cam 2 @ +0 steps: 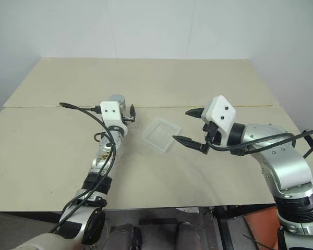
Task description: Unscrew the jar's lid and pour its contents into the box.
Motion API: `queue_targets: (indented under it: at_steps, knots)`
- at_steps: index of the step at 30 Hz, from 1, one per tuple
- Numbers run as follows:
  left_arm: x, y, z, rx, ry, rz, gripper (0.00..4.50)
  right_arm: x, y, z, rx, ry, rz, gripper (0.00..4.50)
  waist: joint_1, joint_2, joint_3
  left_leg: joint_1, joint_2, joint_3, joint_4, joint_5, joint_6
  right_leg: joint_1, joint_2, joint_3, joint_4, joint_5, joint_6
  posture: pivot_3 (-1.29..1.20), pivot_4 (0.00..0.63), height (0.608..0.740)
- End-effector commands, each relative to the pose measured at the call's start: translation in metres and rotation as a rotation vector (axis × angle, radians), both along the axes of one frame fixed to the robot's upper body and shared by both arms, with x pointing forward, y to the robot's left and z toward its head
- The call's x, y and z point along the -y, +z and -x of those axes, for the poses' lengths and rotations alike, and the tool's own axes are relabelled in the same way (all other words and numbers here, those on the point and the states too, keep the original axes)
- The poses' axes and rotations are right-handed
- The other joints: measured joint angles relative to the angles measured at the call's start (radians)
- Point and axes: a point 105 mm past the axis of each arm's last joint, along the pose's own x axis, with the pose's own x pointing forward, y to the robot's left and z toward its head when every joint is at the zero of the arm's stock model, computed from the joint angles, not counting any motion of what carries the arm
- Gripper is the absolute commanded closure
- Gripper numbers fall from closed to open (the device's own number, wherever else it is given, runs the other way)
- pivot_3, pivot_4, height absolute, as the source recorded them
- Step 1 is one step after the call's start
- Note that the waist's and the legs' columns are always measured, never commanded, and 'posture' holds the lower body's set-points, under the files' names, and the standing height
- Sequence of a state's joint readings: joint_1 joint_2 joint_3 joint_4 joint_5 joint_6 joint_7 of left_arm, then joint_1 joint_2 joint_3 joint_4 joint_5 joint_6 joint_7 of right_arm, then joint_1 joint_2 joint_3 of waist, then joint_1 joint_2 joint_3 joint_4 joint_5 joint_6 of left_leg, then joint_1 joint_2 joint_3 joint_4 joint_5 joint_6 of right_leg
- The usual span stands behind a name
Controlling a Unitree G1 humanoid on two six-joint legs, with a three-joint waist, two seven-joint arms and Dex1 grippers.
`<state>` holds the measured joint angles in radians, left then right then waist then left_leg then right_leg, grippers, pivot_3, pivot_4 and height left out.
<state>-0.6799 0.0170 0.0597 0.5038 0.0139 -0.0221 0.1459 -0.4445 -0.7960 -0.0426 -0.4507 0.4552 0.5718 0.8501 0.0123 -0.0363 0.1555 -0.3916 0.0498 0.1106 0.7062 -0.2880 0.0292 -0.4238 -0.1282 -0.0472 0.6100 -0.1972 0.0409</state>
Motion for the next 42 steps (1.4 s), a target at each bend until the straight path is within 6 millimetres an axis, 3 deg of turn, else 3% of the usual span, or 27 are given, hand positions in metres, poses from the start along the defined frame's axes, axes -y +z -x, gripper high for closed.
queue_targets:
  at_steps: [1,2,8,18,22,30,37,42]
  knots:
    - [0.005,0.018,-0.004,0.063,-0.012,0.003,0.02,0.002,0.012,0.005,0.047,0.004,-0.003,0.0,0.0,0.0,0.0,0.0,0.0,0.0,0.0,0.0,0.0,0.0,0.0,0.0,0.0,0.0,0.0,0.0,0.15,0.74]
    - [0.005,0.018,-0.005,0.06,-0.01,0.004,0.02,0.002,0.012,0.006,0.046,0.004,-0.003,0.0,0.0,0.0,0.0,0.0,0.0,0.0,0.0,0.0,0.0,0.0,0.0,0.0,0.0,0.0,0.0,0.0,0.15,0.74]
    - [-0.002,0.014,-0.008,0.042,0.018,0.025,1.77,0.002,0.012,0.008,0.041,0.004,-0.011,0.0,0.0,0.0,0.0,0.0,0.0,0.0,0.0,0.0,0.0,0.0,0.0,0.0,0.0,0.0,0.0,0.0,0.15,0.74]
    - [-0.013,0.012,-0.01,0.031,0.031,0.04,1.95,-0.002,0.011,0.013,0.036,0.015,-0.036,0.0,0.0,0.0,0.0,0.0,0.0,0.0,0.0,0.0,0.0,0.0,0.0,0.0,0.0,0.0,0.0,0.0,0.15,0.74]
    - [-0.023,0.022,-0.005,0.072,-0.044,0.052,1.95,-0.003,0.011,0.015,0.034,0.018,-0.045,0.0,-0.003,0.0,0.0,0.0,0.0,0.0,0.0,0.0,0.0,0.0,0.0,0.0,0.0,0.0,0.0,0.0,0.15,0.74]
    - [-0.046,0.052,0.038,0.111,-0.49,-0.025,1.95,-0.009,0.012,0.014,0.037,0.037,-0.068,0.0,-0.012,0.0,0.0,0.0,0.001,0.0,0.0,0.001,-0.001,-0.001,0.0,0.0,0.001,0.0,0.0,0.0,0.15,0.74]
    - [-0.043,0.066,0.091,0.031,-0.946,-0.074,1.95,-0.021,0.014,0.007,0.042,0.068,-0.089,0.0,-0.009,0.0,0.0,0.0,0.001,0.0,0.0,0.001,-0.001,-0.001,0.0,0.0,0.001,0.0,0.001,0.0,0.15,0.74]
    - [-0.041,0.079,0.104,-0.007,-1.137,-0.11,1.95,-0.033,0.024,0.001,0.048,0.094,-0.114,0.0,-0.007,0.0,0.0,0.0,0.001,0.0,0.0,0.001,-0.001,-0.001,0.0,0.0,0.001,0.0,0.0,0.0,0.15,0.74]
